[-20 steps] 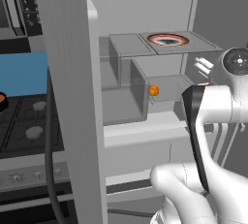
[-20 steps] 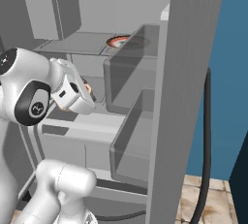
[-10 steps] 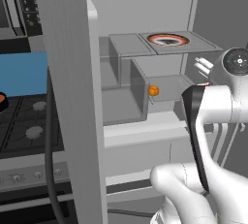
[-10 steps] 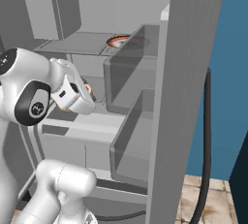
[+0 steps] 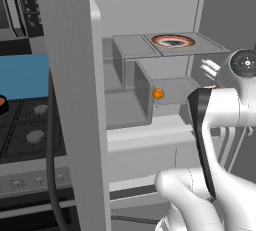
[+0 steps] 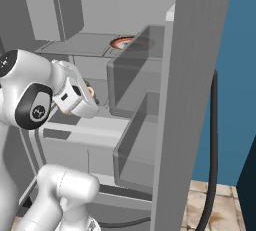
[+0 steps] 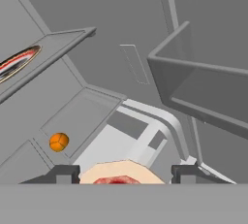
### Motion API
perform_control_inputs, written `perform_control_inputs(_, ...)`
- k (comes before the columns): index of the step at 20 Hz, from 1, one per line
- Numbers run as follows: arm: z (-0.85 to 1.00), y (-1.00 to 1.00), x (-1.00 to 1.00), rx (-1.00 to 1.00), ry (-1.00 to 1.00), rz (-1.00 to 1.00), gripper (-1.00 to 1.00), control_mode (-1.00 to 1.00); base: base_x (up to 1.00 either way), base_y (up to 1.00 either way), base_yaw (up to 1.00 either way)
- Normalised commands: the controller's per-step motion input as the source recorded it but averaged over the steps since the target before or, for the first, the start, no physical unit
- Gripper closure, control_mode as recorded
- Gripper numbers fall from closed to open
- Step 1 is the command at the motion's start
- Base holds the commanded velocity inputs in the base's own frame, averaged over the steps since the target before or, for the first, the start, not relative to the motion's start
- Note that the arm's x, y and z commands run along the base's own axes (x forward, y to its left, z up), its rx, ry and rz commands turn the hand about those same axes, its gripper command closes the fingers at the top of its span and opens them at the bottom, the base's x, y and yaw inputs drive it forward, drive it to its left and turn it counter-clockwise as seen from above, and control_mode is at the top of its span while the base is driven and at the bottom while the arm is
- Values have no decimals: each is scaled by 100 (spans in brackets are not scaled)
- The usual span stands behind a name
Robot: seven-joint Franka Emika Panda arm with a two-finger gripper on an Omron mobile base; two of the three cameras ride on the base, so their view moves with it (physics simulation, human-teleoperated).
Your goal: Retrieve the steak from the fridge and place it on the saucepan with marinade on the stove.
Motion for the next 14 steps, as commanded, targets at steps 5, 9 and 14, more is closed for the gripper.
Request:
perform_control_inputs(5, -3, 0, -9, 0, 3, 0, 100, -100, 0, 0, 0)
perform_control_inputs(9, 0, 0, 0, 0, 0, 0, 100, 100, -42, 0, 0)
perform_control_inputs(14, 0, 0, 0, 0, 0, 0, 100, 100, -50, 0, 0)
